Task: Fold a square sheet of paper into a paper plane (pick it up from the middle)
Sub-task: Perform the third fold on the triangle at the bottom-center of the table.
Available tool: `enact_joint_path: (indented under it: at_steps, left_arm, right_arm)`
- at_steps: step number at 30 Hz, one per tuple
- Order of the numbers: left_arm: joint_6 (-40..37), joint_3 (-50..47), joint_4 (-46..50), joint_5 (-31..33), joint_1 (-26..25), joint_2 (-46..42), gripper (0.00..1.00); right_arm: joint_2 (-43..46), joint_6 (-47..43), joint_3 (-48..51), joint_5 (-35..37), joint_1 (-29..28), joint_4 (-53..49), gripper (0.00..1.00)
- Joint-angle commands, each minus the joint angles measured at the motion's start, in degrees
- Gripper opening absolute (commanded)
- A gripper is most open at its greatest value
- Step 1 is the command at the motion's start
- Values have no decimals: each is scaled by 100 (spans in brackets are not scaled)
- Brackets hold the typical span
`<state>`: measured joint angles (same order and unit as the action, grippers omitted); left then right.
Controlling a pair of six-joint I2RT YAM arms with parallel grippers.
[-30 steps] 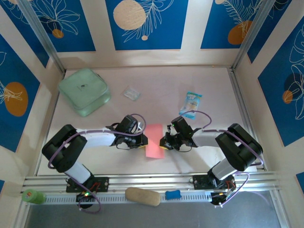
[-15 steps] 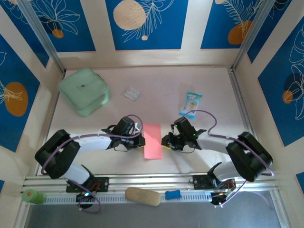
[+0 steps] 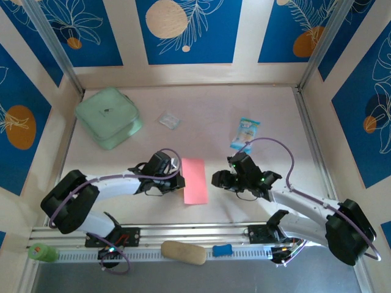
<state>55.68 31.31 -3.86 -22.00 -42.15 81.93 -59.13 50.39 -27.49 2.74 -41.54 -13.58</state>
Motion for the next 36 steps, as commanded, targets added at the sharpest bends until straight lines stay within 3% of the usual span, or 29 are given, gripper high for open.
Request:
enact_joint_path:
  at_steps: [1,3,6,17,24,36]
  left_arm:
    - [74,-20,52,82,-39,-149,0]
    - [85,-18,51,77,-39,-151,0]
    - [100,6,52,60,-39,-125,0]
    - [571,42,-38,-50,-39,-374,0]
    - [849,190,334,-48,-36,-469,0]
    - [927,194,225,-128,-38,-458,0]
  right_arm:
    - [177,-706,-139,640,-490,-47,51]
    - [192,-1057,-62,899,-894,224,65]
    - [157,-1649,14,1124,-1392,555,57]
    - [-699,-4183,71,2646,-3340,1708,51]
    - [-1322,-4728,6,3427,-3819,2385,51]
    - [-2155,-5046,-191,4437,-4118,2806,53]
